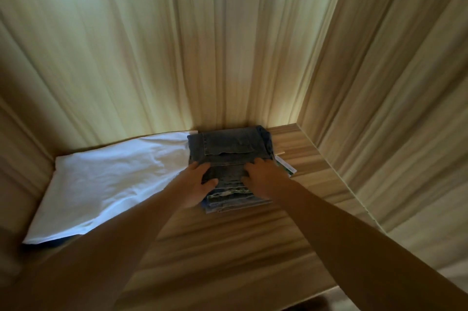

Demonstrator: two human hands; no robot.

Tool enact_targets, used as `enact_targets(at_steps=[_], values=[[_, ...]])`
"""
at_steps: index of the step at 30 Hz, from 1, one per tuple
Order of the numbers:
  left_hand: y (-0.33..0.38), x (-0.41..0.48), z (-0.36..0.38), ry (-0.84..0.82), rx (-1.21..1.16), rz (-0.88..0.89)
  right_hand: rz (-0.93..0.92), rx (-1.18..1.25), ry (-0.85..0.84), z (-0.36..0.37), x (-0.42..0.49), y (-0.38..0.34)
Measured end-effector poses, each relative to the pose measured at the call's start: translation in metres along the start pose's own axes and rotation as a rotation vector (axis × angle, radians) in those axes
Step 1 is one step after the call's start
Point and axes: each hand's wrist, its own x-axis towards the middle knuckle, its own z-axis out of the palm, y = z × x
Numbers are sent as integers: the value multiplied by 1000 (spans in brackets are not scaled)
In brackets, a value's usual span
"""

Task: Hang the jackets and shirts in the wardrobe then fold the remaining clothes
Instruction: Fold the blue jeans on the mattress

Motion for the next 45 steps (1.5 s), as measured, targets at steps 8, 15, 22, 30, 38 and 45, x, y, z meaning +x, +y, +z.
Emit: enact_targets(at_steps=[8, 15, 22, 30, 38, 45], values=[[42, -127, -76, -26, 34, 104, 34, -4, -128, -89, -140, -55], [42, -287, -128, -8, 168, 176, 144, -27, -79, -131, -290, -123], [38, -428, -182, -56, 255, 172, 150, -21, -51, -166, -410, -209], [20, -544, -267, -56, 196, 27, 131, 73, -29, -237, -485, -285], [-31, -633, -329, 146, 196, -126, 20, 109, 2, -270, -494, -362], [-81, -696, -356, 244, 159, -275, -174, -10, 59, -281, -494, -445]])
